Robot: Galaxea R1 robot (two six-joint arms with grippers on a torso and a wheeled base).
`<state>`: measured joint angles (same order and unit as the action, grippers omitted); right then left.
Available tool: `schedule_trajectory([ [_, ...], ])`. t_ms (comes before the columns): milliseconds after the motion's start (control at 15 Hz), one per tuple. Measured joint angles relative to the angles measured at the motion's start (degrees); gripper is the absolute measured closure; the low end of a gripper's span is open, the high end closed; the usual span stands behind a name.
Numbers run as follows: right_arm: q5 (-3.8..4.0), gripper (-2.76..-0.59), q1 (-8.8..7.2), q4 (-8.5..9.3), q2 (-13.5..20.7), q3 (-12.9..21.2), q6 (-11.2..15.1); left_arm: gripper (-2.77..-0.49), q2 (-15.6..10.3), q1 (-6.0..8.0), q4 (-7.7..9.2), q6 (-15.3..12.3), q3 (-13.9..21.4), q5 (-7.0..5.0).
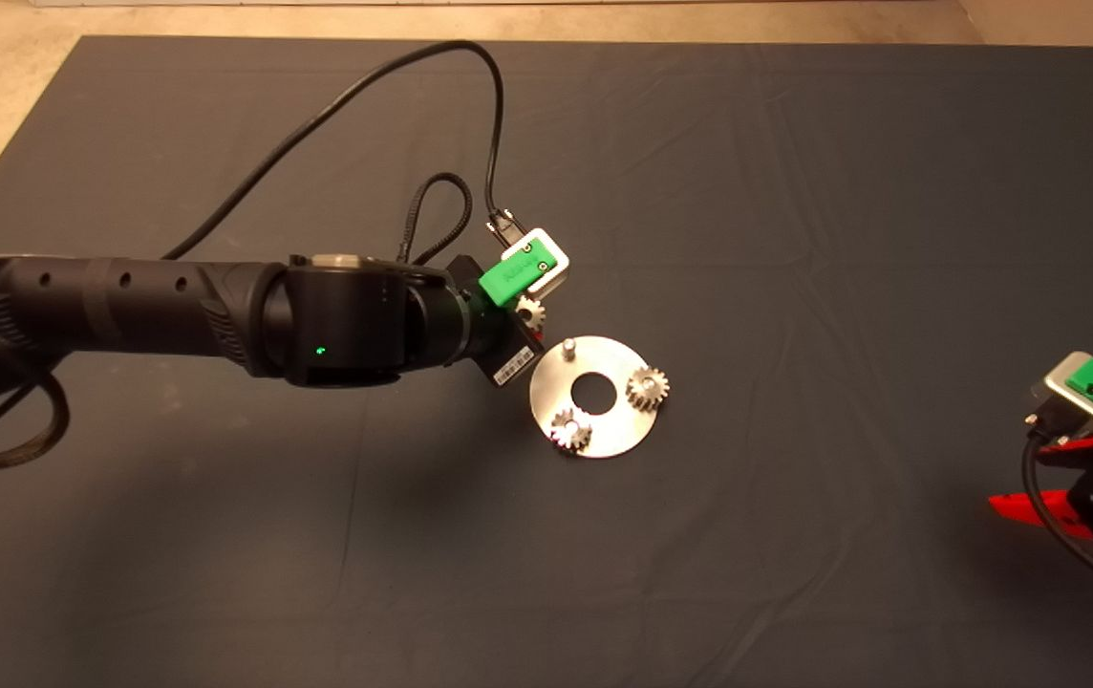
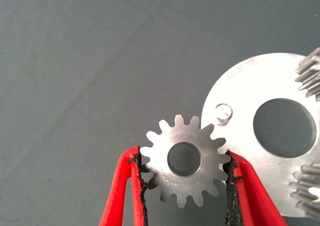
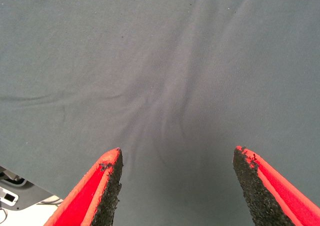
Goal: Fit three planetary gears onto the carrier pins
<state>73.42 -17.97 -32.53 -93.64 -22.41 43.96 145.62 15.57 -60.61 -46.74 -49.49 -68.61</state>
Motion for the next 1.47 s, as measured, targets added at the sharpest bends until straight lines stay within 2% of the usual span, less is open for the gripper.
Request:
schedule_trajectory([
  [533, -0.2, -1.63, 0.0, -0.02, 0.0, 0.0, 0.0, -0.62, 2.46, -0.02, 0.0, -0.85, 0.0, -0.05],
  [667, -0.2, -1.63, 0.02, -0.02, 0.0, 0.0, 0.0, -0.62, 3.64, -0.04, -0.02, -2.41, 0.0, -0.07],
  [800, -0.22, -1.63, 0.0, -0.02, 0.0, 0.0, 0.0, -0.62, 4.6, -0.2, -0.02, -2.82, 0.0, -0.03],
  [933, -0.6, -1.63, 0.0, -0.02, 0.0, 0.0, 0.0, -0.62, 4.9, -0.44, -0.05, -2.95, 0.0, 0.01],
  [1067, -0.6, -1.63, 0.0, -0.02, -0.02, 0.0, 0.0, -0.62, 4.87, -1.2, -0.16, -2.95, -0.12, -0.07],
  [1200, -0.63, -1.63, -0.01, 0.0, -0.02, 0.0, 0.0, -0.62, 5.02, -2.7, -0.02, -2.93, -0.74, 0.0],
  [1467, -0.63, -1.63, -0.02, -0.02, 0.0, 0.0, 0.0, -0.62, 5.04, -3.23, -0.24, -2.9, -2.64, 0.04],
])
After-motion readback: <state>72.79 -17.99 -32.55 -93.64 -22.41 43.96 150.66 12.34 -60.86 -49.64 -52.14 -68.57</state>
